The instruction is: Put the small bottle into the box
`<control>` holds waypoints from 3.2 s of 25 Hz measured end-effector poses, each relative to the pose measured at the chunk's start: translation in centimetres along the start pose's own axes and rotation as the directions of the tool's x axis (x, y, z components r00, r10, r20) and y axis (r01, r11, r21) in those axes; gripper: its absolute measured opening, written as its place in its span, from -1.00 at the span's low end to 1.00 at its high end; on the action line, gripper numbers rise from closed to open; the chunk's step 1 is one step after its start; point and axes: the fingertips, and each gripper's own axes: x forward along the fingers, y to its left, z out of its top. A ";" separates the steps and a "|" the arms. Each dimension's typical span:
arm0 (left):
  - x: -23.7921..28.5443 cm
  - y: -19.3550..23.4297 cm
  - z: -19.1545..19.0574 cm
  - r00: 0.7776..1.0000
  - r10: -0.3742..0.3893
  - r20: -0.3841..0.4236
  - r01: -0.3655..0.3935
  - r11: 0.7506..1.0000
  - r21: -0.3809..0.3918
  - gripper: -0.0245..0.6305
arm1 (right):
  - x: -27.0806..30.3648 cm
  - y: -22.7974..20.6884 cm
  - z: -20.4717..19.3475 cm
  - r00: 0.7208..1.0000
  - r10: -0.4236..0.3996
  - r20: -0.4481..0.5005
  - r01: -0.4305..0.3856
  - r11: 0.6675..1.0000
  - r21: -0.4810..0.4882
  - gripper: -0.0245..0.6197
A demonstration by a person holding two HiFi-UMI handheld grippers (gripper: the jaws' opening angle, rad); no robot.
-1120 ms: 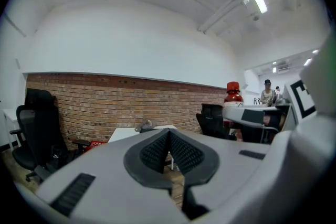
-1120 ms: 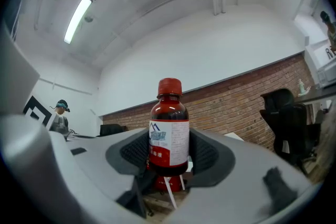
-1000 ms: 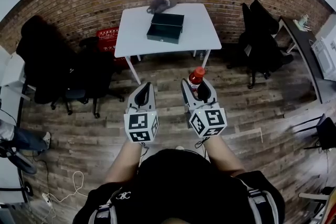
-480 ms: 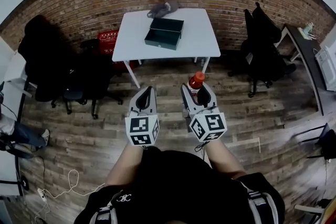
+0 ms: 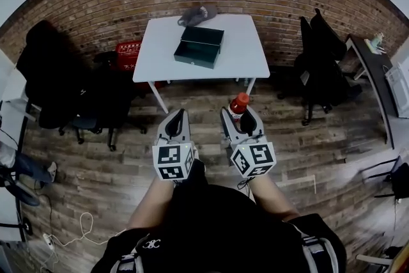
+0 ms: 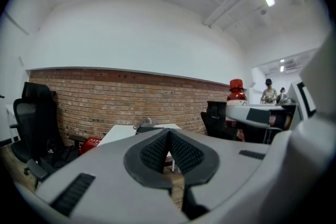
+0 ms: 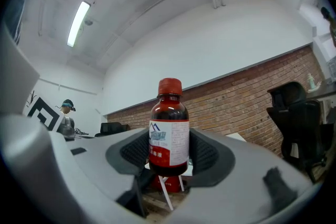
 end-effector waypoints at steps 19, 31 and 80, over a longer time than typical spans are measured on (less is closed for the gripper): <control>20.8 8.7 3.2 0.997 -0.074 -0.020 0.072 0.996 -0.057 -0.91 | 21.0 -7.3 -0.3 0.998 -0.034 -0.057 0.032 0.999 -0.040 -0.22; 30.8 13.9 4.0 0.991 -0.117 -0.061 0.113 0.992 -0.057 -0.91 | 32.0 -10.5 -1.2 0.995 -0.052 -0.086 0.050 0.998 -0.025 -0.22; 38.2 21.3 1.2 0.915 0.338 -0.218 -0.368 0.923 -0.112 -0.91 | 44.7 -17.0 -25.8 0.424 0.239 -0.873 -0.603 0.794 -0.075 -0.22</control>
